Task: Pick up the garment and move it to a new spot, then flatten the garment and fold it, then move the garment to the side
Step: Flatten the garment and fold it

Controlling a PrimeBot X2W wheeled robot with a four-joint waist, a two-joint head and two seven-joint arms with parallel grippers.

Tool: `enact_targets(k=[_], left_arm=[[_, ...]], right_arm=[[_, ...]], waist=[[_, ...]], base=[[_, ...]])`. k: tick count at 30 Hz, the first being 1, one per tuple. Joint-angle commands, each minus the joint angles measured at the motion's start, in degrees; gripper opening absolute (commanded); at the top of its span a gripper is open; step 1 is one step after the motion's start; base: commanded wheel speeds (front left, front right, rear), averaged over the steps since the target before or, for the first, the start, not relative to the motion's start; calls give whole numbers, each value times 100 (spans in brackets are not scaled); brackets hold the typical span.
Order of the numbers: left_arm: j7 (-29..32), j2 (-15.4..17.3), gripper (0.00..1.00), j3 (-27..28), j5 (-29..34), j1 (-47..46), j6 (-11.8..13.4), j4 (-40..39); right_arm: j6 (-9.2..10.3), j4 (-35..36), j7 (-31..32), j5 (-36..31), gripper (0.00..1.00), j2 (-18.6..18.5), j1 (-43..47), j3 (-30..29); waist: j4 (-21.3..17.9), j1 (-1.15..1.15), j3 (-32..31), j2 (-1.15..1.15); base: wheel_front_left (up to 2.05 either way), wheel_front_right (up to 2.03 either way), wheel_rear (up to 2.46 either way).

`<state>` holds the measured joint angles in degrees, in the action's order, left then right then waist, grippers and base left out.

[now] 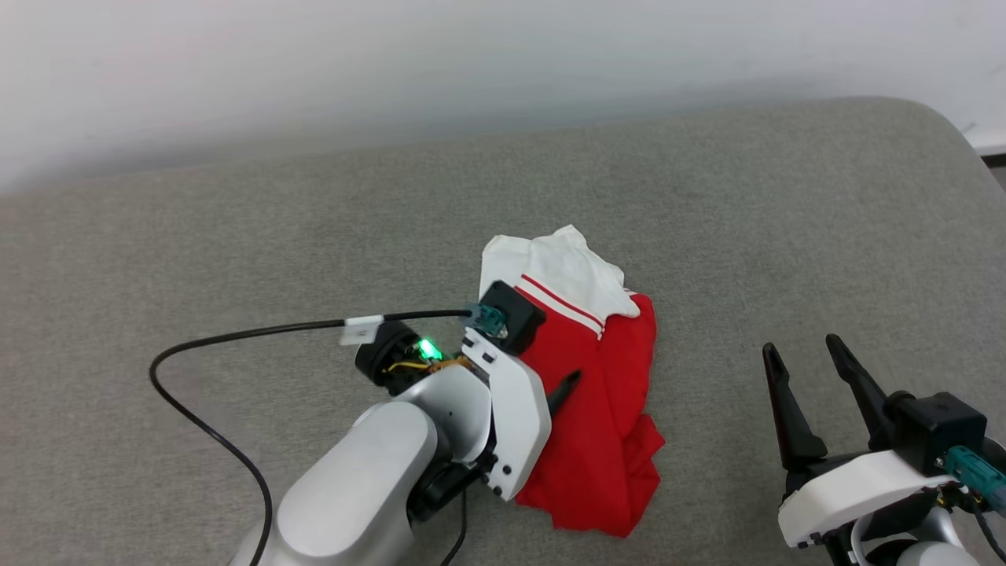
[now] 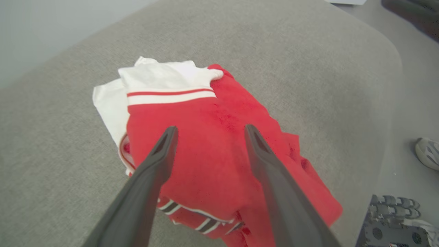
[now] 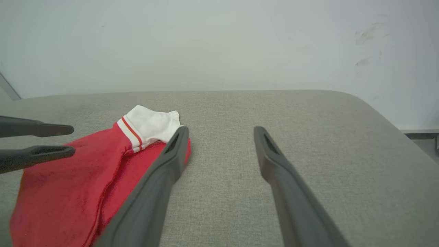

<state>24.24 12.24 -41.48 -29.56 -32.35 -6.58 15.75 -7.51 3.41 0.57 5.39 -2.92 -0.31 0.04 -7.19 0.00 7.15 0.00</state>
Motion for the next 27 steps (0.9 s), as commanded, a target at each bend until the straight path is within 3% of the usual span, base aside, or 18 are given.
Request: enact_targets(k=[1, 6, 7, 9, 13, 17, 27], left_arm=[[237, 85, 100, -129, -71, -70, -33, 110], [780, 234, 100, -452, -278, -95, -72, 283], [835, 274, 59, -504, -299, -126, -80, 291], [876, 330, 0, -590, -350, -150, -80, 286], [626, 399, 0, -611, -348, -234, -88, 205], [-62, 392, 0, -411, -226, -268, 33, 56], [-1472, 706, 0, 625, -710, 1241, 1077, -385]], right_arm=[[4, -46, -47, 79, 100, 6, -83, 3], [4, -164, -95, 111, 100, 7, -63, 48], [4, -189, -101, 101, 100, 6, -70, 51], [4, -224, -112, 117, 100, 6, -94, 51], [4, -290, -141, 130, 100, 6, -135, 9], [4, -291, -85, 31, 100, 6, -73, -107], [4, -149, 90, -70, 100, 5, 89, -209]], waist=[[-98, 0, 116, 0], [-121, 0, 169, 0], [-122, 0, 178, 0], [-117, 0, 188, 0], [-42, 0, 142, 0], [178, 0, 43, 0], [754, 0, -258, 0]], base=[[0, 0, 0], [0, 0, 0], [0, 0, 0], [0, 0, 0], [0, 0, 0], [0, 0, 0], [0, 0, 0]])
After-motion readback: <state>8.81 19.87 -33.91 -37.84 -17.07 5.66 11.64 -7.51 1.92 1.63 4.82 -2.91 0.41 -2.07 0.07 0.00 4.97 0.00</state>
